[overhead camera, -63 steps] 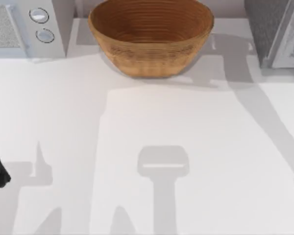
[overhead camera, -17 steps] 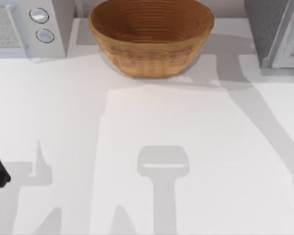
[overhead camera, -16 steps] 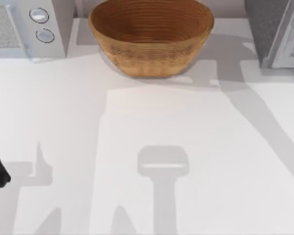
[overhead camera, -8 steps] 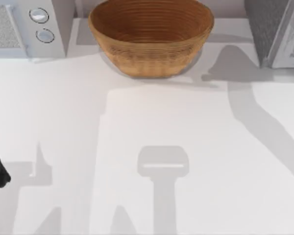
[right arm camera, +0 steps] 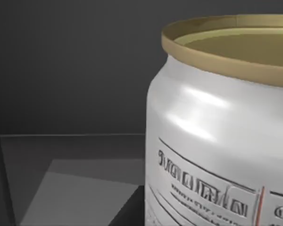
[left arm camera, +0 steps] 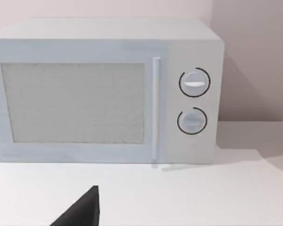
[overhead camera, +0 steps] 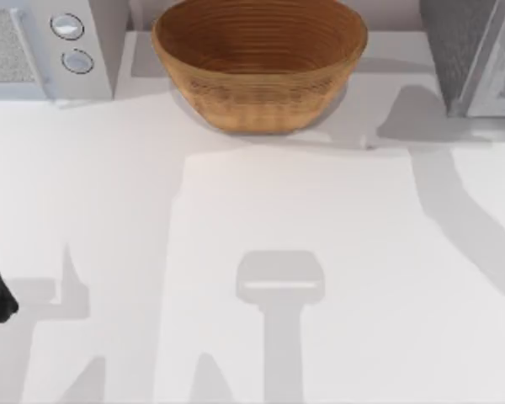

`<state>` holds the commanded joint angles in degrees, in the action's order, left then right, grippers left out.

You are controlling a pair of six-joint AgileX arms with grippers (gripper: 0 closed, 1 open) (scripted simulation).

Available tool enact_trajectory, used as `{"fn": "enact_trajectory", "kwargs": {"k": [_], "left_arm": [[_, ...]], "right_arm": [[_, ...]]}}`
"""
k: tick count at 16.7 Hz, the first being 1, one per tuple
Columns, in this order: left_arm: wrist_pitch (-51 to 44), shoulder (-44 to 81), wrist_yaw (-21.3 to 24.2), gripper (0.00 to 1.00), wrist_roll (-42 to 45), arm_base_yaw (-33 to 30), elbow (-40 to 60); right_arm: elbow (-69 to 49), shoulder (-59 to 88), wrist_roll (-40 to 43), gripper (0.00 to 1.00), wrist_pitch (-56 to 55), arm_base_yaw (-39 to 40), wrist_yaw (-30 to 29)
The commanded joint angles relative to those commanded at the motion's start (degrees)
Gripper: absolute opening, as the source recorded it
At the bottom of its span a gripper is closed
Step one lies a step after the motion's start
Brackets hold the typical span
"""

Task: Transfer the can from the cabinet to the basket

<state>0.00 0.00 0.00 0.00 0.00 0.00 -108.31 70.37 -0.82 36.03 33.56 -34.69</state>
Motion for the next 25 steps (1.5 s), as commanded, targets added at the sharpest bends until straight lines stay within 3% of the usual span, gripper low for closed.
{"fn": "enact_trajectory", "kwargs": {"k": [4, 15, 20, 25], "left_arm": [[0.0, 0.0, 0.0, 1.0, 0.0, 0.0, 0.0], [0.0, 0.0, 0.0, 1.0, 0.0, 0.0, 0.0], [0.0, 0.0, 0.0, 1.0, 0.0, 0.0, 0.0], [0.0, 0.0, 0.0, 1.0, 0.0, 0.0, 0.0]], "right_arm": [[19.5, -13.3, 0.2, 0.0, -6.1, -5.7, 5.9], [91.6, -55.9, 0.6, 0.0, -27.5, -25.7, 26.5], [106.6, -68.7, 0.8, 0.0, -35.1, -32.7, 33.8], [108.3, -70.4, 0.8, 0.0, -36.0, -33.6, 34.7]]}}
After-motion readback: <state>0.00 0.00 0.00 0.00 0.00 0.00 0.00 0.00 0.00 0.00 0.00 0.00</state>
